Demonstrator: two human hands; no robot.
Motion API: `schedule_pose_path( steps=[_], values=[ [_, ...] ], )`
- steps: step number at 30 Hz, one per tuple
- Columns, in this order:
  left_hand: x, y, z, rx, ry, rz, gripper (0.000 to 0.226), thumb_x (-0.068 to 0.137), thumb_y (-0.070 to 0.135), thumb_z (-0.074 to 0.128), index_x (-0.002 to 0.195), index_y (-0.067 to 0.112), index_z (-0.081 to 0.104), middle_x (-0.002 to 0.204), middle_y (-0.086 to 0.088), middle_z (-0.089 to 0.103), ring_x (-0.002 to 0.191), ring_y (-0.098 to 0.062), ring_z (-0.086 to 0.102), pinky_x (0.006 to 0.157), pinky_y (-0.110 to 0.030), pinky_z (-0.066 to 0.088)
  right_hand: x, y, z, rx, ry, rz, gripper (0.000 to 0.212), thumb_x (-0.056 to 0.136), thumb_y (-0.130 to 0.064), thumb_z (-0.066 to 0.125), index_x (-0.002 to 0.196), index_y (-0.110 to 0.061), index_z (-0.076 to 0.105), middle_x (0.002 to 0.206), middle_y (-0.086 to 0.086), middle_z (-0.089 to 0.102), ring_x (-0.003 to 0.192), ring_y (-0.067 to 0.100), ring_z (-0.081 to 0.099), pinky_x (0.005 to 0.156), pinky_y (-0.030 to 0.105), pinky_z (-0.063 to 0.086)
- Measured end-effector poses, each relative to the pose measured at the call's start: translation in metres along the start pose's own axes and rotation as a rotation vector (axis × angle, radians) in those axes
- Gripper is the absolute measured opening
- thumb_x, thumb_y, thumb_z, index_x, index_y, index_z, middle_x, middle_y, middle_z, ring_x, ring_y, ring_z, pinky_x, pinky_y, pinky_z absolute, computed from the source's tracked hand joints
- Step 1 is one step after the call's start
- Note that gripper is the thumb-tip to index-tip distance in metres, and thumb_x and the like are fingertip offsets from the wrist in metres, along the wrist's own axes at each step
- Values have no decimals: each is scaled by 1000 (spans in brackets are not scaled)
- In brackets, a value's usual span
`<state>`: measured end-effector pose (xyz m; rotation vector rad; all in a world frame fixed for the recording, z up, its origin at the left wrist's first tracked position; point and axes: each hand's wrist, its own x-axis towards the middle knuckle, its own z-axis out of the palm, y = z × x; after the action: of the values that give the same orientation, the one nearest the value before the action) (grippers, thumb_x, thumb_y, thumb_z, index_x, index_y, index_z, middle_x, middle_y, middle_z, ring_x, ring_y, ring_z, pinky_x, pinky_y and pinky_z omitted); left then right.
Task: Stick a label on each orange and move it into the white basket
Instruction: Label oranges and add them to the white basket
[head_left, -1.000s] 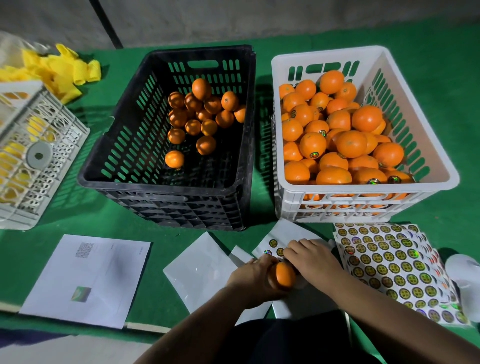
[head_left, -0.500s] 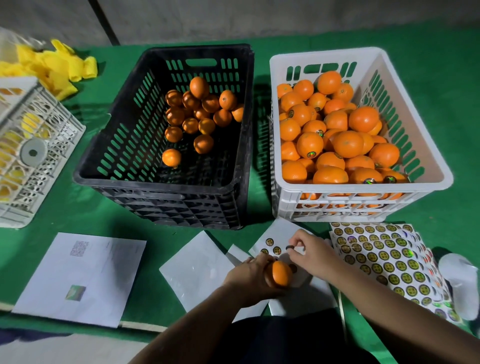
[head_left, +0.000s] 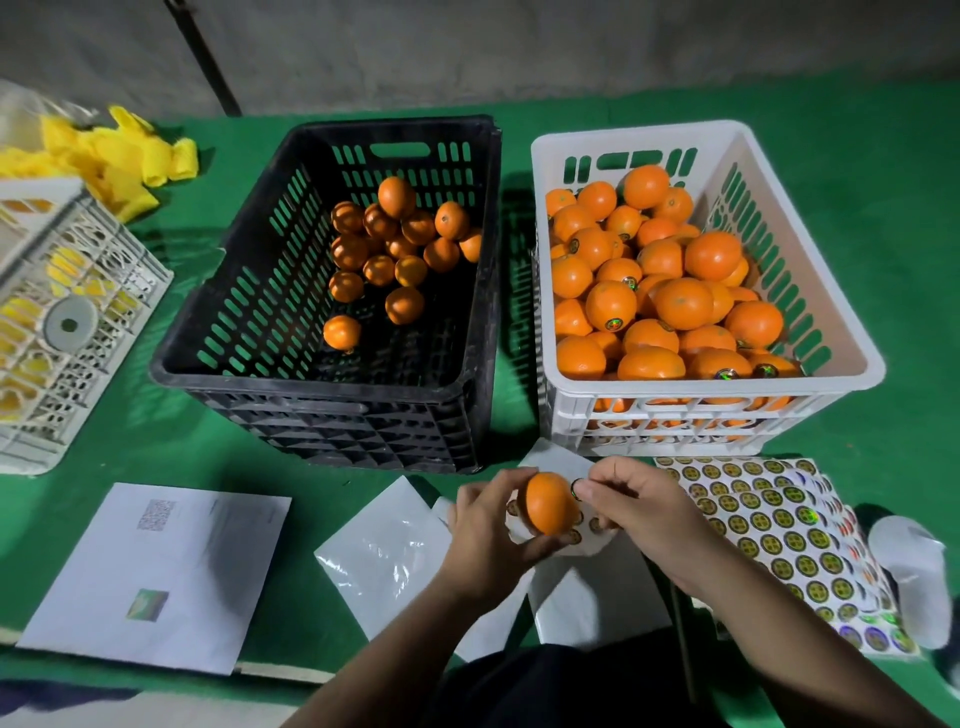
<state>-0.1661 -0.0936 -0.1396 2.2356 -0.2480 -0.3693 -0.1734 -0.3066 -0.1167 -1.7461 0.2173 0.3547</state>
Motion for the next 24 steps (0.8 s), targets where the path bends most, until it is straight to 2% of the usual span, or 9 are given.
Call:
schedule_pose_path(
  steps=[2, 5, 8, 10, 13, 17, 20, 22, 24],
  values=[
    [-1, 14, -8, -214, -6, 77, 66, 81, 35, 89, 137, 31, 55, 133, 20, 58, 120, -9, 55, 97, -28, 47, -4, -19, 0, 22, -13, -39, 14, 96, -24, 72, 82, -21, 71, 67, 1, 56, 65, 13, 54, 65, 34, 46],
    [-4, 39, -25, -353, -3, 112, 66, 82, 32, 89, 134, 47, 52, 125, 14, 65, 108, -15, 70, 87, -29, 59, -9, -52, -4, 10, -27, -118, 22, 97, -26, 71, 76, -20, 68, 64, -2, 47, 62, 11, 45, 60, 24, 38],
    [-4, 67, -46, -383, 68, 148, 67, 80, 38, 88, 132, 56, 50, 124, 20, 64, 103, -10, 72, 80, -24, 61, -15, -94, -12, 36, -29, -231, 24, 95, -33, 71, 75, -19, 67, 63, -7, 49, 62, 7, 45, 57, 16, 36],
    [-2, 88, -65, -387, 121, 205, 68, 81, 36, 88, 134, 52, 49, 126, 22, 64, 104, -8, 72, 81, -21, 60, -20, -125, -17, 118, -44, -274, 26, 92, -42, 73, 75, -24, 68, 64, -2, 50, 63, 11, 45, 59, 20, 38],
    [4, 123, -97, -449, 180, 262, 69, 81, 29, 89, 136, 47, 51, 128, 13, 66, 109, -16, 72, 87, -34, 62, -25, -168, -24, 247, -83, -343, 27, 83, -49, 74, 77, -23, 69, 64, 6, 48, 63, 20, 41, 61, 27, 37],
    [5, 161, -129, -388, 286, 362, 72, 82, 27, 89, 140, 41, 49, 130, 10, 64, 107, -18, 71, 84, -39, 63, -29, -214, -27, 75, -32, -499, 27, 86, -47, 74, 81, -22, 68, 70, 15, 46, 63, 19, 42, 58, 24, 37],
    [-1, 178, -144, -361, 358, 432, 75, 80, 29, 90, 141, 41, 49, 129, 20, 60, 104, -12, 72, 80, -34, 64, -35, -240, -27, -16, 39, -614, 34, 86, -48, 75, 76, -20, 59, 66, 1, 41, 58, 8, 40, 54, 11, 36],
    [-4, 186, -151, -388, 392, 458, 74, 77, 31, 90, 139, 43, 50, 129, 26, 59, 104, -9, 72, 80, -30, 63, -37, -251, -28, -73, 85, -631, 41, 81, -59, 75, 77, -25, 52, 67, -7, 42, 59, 8, 40, 53, 14, 36],
    [-9, 194, -156, -449, 406, 486, 73, 77, 28, 92, 136, 44, 52, 129, 24, 61, 105, -9, 73, 82, -27, 63, -39, -256, -27, -64, 87, -567, 48, 69, -75, 74, 93, -36, 58, 76, -9, 53, 65, 9, 52, 54, 22, 43]
  ],
)
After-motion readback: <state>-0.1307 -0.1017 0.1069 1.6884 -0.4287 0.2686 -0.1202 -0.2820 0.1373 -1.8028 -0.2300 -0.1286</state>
